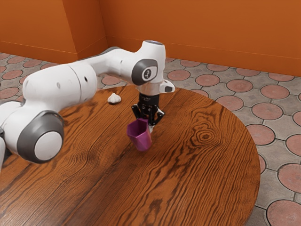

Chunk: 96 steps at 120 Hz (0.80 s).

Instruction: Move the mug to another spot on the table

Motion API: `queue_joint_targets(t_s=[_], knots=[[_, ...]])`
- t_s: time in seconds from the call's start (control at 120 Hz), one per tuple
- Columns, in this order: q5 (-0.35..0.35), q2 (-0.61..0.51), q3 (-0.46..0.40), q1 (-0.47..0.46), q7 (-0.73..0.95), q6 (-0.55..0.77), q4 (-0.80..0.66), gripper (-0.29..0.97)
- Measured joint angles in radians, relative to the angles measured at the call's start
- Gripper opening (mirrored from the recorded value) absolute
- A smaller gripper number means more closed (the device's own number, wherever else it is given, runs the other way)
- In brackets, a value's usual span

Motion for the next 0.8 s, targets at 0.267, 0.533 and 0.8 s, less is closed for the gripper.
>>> queue_joint_targets(t_s=[0.267,0.533,0.8], knots=[[0.031,-0.011,-0.007,0.083,0.006,-0.103,0.000,-0.04],[0.033,0.016,-0.028,0.162,0.029,-0.127,0.063,-0.07],[0.035,0.097,-0.058,0.188,0.048,-0.123,0.126,-0.08]])
